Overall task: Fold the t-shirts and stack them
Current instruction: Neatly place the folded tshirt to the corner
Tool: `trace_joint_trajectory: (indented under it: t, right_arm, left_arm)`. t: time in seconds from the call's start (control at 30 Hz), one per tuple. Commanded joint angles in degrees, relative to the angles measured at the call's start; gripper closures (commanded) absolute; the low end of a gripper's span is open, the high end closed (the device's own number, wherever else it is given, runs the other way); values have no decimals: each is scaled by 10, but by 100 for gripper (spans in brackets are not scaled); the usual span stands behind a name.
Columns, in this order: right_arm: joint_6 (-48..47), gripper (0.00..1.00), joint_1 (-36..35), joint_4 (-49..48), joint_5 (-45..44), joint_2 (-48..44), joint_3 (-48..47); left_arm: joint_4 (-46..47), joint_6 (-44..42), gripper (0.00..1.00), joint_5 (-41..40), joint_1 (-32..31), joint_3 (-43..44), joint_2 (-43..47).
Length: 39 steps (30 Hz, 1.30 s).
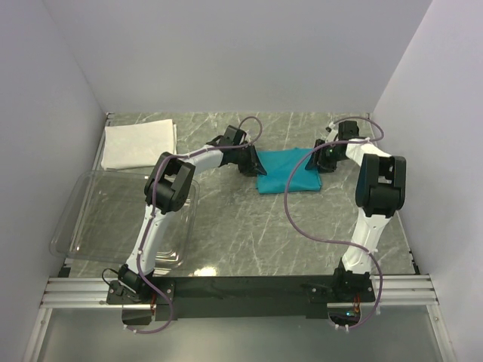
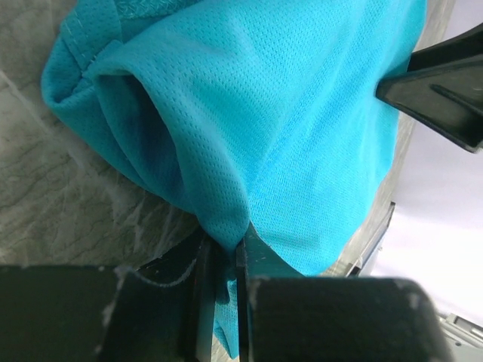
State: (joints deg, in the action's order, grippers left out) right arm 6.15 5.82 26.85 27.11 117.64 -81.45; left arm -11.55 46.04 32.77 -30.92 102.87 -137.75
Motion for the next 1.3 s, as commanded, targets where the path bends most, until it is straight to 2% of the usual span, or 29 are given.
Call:
trace_joint_trajectory:
  t: [0.0,0.03,0.07,0.1,0.13,0.2,0.37,0.6,0.9,1.27]
  right_arm:
    - [-3,52,-12,37,20,26,-6]
    - [-4,57,-11,36,26,25,-5]
    - [-7,68,-9,36,32,22,-6]
    - [-9,74,-8,36,42,21,-6]
    - [-10,87,-8,38,55,20,-9]
    - [-12,99,-8,39,72,13,-16]
    - [-6,100,2,29,161,-16,-23]
    - [22,100,9,0,217,-57,-21]
    - [51,100,-5,-7,214,-44,-43]
    - [80,100,-70,-19,201,-13,-91]
  left_arm:
    - [6,-3,100,11,-2,-15,-16]
    - [11,1,100,13,-2,-18,-12]
    - [25,3,100,15,-2,-22,-9]
    - [32,5,100,17,-2,-30,-3]
    - [39,5,100,18,-2,-34,5]
    - [49,3,100,21,-1,-36,14]
    - [74,-1,100,29,0,-41,51]
    - [77,-4,100,29,12,-29,96]
    - [35,-35,100,32,45,-28,132]
    - [-12,-70,100,40,64,-11,156]
